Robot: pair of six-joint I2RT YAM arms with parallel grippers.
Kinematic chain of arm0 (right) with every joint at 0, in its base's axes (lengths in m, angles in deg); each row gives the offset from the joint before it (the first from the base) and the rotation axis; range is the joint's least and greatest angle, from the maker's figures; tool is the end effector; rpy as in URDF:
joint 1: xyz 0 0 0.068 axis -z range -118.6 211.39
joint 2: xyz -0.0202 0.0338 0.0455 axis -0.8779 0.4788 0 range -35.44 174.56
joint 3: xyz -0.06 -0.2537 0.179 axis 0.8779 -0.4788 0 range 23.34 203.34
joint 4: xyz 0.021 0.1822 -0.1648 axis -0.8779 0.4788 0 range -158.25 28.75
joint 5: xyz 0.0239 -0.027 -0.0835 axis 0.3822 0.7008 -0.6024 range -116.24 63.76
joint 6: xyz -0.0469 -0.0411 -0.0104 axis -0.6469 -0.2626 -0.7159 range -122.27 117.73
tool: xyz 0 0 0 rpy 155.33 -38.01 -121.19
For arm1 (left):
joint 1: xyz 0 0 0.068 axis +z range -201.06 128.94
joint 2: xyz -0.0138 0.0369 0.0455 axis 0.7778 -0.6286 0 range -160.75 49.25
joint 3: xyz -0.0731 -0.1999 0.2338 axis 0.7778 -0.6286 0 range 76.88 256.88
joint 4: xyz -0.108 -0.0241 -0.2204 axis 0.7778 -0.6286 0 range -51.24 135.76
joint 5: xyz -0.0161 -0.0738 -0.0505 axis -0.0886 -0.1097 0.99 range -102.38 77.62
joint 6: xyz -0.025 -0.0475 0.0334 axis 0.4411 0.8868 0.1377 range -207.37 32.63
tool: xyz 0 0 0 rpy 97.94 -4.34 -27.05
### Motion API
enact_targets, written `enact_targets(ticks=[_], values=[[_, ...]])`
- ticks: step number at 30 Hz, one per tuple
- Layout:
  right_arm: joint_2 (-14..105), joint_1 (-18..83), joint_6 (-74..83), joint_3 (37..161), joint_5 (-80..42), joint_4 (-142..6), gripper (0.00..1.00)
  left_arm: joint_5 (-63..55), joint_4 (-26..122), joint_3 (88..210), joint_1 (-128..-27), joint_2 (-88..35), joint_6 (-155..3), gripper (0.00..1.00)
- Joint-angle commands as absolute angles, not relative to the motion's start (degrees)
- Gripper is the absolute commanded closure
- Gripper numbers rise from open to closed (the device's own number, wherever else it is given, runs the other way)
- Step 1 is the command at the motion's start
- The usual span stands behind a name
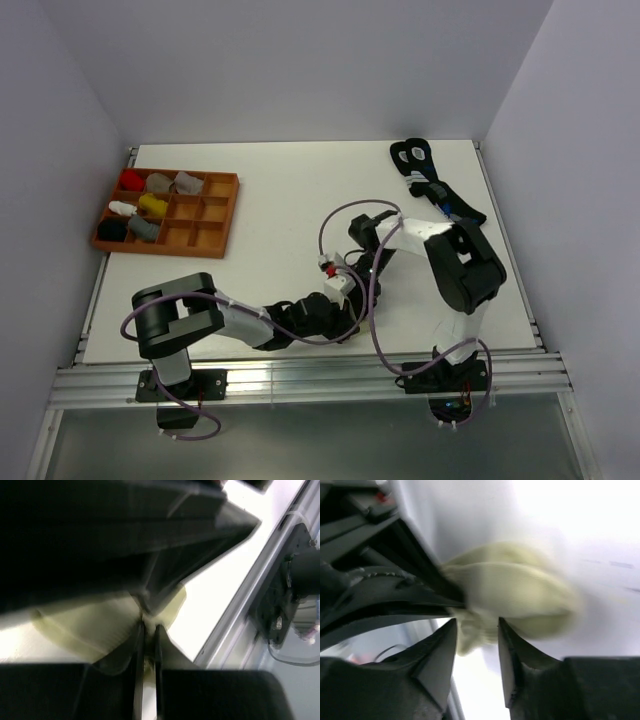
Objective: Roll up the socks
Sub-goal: Roll the sock at the center of the board.
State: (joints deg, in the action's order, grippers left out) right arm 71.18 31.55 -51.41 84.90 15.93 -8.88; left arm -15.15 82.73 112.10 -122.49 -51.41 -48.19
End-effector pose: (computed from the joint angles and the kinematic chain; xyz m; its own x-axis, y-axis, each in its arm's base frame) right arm 0.2311 0.1702 0.1829 -0.3804 -0.8644 -0.3287 -0.7816 0.1105 0.6139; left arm 0.1088 -0.3164 0.1749 -0.7073 0.1240 -0.6960 0.6276 0.5633 -0.5374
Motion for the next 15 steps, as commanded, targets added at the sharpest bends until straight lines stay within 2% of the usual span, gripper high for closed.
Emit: enact_targets(ticks=[1, 7, 15], values=[[64.2, 33.4, -45.3, 84.0, 12.5, -20.9, 0.53, -12.1, 69.6, 111.2, -123.2, -53.3, -42.6, 1.00], [59.8, 39.9, -41.0, 84.6, 10.3, -23.7, 0.49, -10.0, 70.5, 108.5, -122.1, -53.1, -36.8, 1.00], [52.3, 44.7, -44.8, 80.2, 10.2, -24.7, 0.49, 2.9, 69.3, 109.5, -115.8, -54.7, -31.1, 1.00]])
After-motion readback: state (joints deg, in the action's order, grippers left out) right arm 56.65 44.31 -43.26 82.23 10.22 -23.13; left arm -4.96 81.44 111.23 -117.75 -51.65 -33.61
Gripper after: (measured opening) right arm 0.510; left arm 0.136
